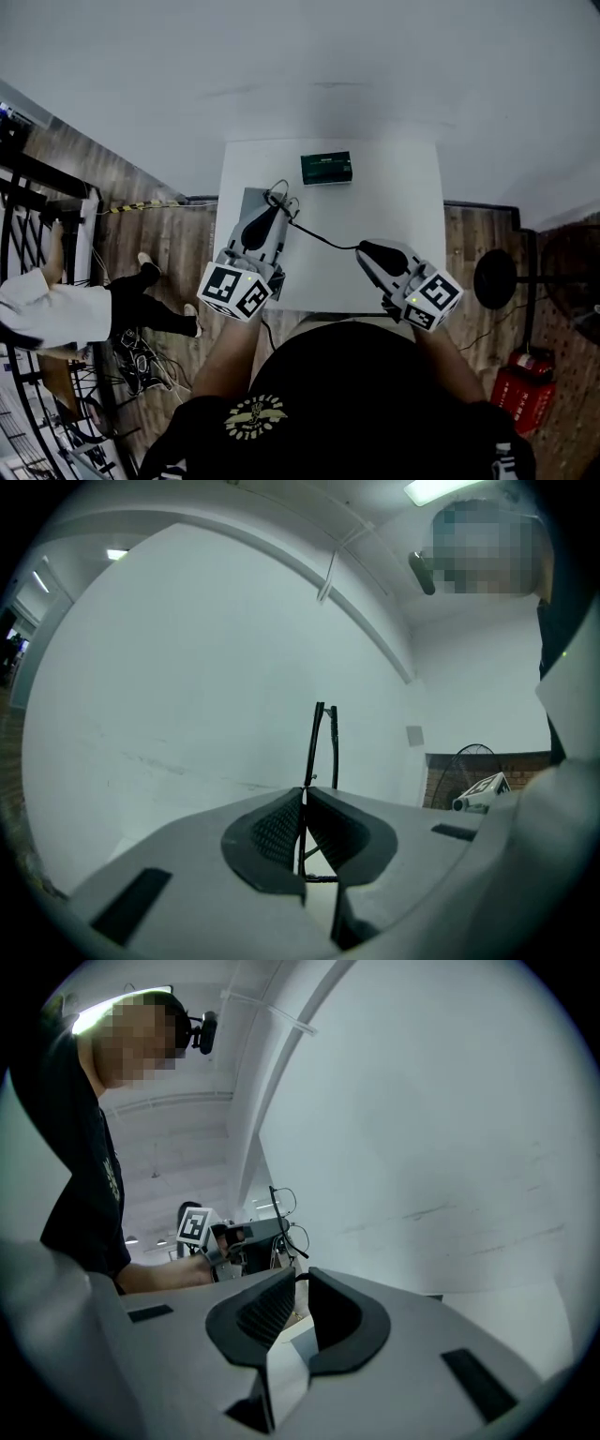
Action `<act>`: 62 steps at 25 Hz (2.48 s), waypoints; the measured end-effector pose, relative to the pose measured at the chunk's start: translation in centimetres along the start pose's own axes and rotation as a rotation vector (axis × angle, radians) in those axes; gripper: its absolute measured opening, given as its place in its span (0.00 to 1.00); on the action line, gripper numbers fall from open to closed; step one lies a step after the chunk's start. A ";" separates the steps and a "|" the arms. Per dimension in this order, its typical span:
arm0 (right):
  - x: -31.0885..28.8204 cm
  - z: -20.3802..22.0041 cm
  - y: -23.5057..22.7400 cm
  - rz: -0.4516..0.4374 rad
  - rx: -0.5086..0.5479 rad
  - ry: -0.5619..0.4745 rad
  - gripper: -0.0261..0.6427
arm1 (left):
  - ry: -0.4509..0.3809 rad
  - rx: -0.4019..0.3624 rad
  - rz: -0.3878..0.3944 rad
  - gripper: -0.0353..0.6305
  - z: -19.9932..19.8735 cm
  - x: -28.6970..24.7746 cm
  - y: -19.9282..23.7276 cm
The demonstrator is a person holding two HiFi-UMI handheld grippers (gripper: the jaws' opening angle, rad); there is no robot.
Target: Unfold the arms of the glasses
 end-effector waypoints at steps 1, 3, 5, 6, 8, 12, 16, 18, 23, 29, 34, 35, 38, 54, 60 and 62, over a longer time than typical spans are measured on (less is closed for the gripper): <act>0.0 0.2 0.2 0.007 0.003 0.002 0.10 | 0.000 0.003 0.008 0.09 0.0 0.0 0.1; 0.1 0.5 0.5 0.019 0.008 0.005 0.10 | 0.006 0.003 0.025 0.09 0.1 -0.2 0.1; 0.4 0.7 0.7 0.032 0.016 0.012 0.10 | 0.012 -0.001 0.037 0.09 0.3 -0.3 0.1; 0.7 0.7 0.7 0.039 0.023 0.015 0.10 | 0.015 -0.002 0.041 0.09 0.4 -0.4 -0.1; 1.5 0.7 0.8 0.048 0.035 0.013 0.14 | 0.020 -0.007 0.046 0.09 0.7 -0.6 -0.4; 3.1 0.4 0.6 0.069 0.064 0.012 0.19 | 0.038 -0.032 0.031 0.09 1.5 -1.2 -1.1; 5.4 -0.6 -0.1 0.093 0.085 -0.010 0.19 | 0.062 -0.081 0.010 0.09 2.4 -2.0 -3.0; 6.6 -1.4 -0.6 0.094 0.090 -0.026 0.19 | 0.081 -0.124 0.004 0.09 3.1 -2.7 -4.6; 9.0 -3.0 -1.9 0.072 0.105 -0.046 0.19 | 0.125 -0.196 0.000 0.09 4.6 -4.1 -9.3; 11.2 -4.4 -3.3 0.054 0.060 -0.036 0.19 | 0.142 -0.239 0.007 0.09 5.9 -5.5 -14.6; 12.1 -4.8 -4.6 -0.027 0.065 -0.047 0.19 | 0.159 -0.249 -0.024 0.09 6.7 -6.2 -17.2; 12.2 -5.0 -4.6 -0.040 0.060 -0.050 0.19 | 0.164 -0.253 -0.031 0.09 7.0 -6.2 -17.7; 13.7 -5.5 -4.6 -0.102 0.042 -0.088 0.19 | 0.161 -0.268 -0.048 0.09 7.6 -6.3 -20.5; 14.5 -5.1 -5.6 -0.343 -0.008 -0.032 0.18 | 0.226 -0.336 -0.169 0.09 10.7 -6.6 -27.9; 14.1 -4.7 -5.5 -0.376 0.002 -0.025 0.06 | 0.254 -0.340 -0.191 0.09 10.6 -6.3 -28.3; 14.3 -4.6 -5.8 -0.381 0.010 -0.012 0.06 | 0.259 -0.346 -0.194 0.09 10.6 -6.3 -28.3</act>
Point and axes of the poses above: the fingertips, and each gripper's own axes: x backward along the fingers, y to its left, z out of its underside, the point moved 9 cm from there along x, backward along the fingers, and after that the axes turned 6 degrees about -y, right-handed, at the moved point
